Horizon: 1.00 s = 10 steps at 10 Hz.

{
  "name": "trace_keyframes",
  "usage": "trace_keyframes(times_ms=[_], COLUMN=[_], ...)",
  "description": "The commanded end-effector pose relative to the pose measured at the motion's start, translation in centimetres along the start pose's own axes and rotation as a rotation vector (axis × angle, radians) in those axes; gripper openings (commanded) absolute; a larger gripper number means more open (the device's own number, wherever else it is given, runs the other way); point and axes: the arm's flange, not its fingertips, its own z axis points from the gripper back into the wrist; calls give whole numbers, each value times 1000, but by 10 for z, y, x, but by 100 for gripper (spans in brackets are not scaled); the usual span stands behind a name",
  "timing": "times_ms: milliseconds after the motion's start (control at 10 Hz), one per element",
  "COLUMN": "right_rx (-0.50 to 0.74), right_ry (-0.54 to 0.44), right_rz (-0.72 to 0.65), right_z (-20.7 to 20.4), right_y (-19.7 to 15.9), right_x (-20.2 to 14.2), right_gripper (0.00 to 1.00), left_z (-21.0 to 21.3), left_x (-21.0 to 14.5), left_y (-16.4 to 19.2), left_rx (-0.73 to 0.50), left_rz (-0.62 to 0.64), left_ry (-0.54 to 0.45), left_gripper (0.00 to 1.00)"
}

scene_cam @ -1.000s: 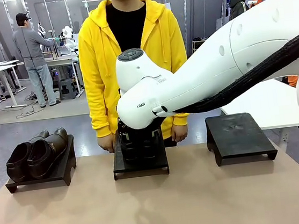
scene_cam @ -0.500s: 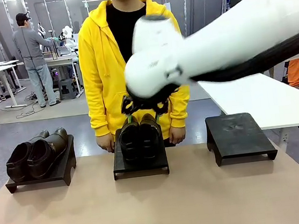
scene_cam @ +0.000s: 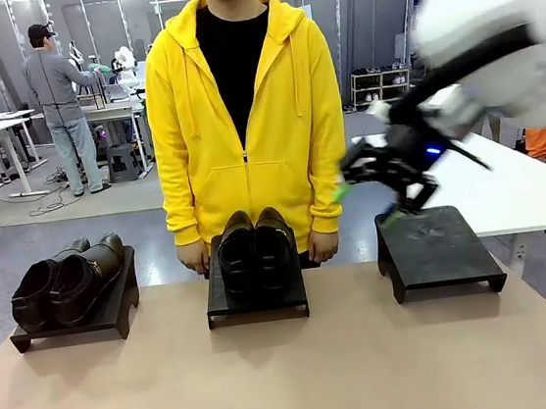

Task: Place the shoes on the stand as instructed by the person.
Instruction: Pick up another pair of Shoes and place it on the Shoes Stand indicated by the person.

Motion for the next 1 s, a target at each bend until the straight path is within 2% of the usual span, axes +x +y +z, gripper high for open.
trace_keyframes(times_ms=[0, 200, 400, 600, 700, 900], right_rx=[154, 287, 298, 266, 169, 146], right_ry=[-38, -89, -241, -347, -373, -415], right_rz=[-113, -202, -355, -483, -566, -618], right_z=[39, 80, 109, 128, 131, 133], right_y=[-82, -151, -201, -234, -240, -243], right_x=[-28, -62, -102, -137, -150, -169], right_gripper=[100, 100, 100, 100, 100, 100], left_z=[-1, -1, -1, -1, -1, -1], left_x=[-4, -4, -4, -4, -4, -4], left_y=[-4, -4, -4, -4, -4, -4], left_rx=[0, 0, 0, 0, 0, 0], left_rz=[-6, -6, -6, -6, -6, -6], left_ry=[12, 12, 12, 12, 12, 12], left_gripper=[100, 100, 100, 100, 100, 100])
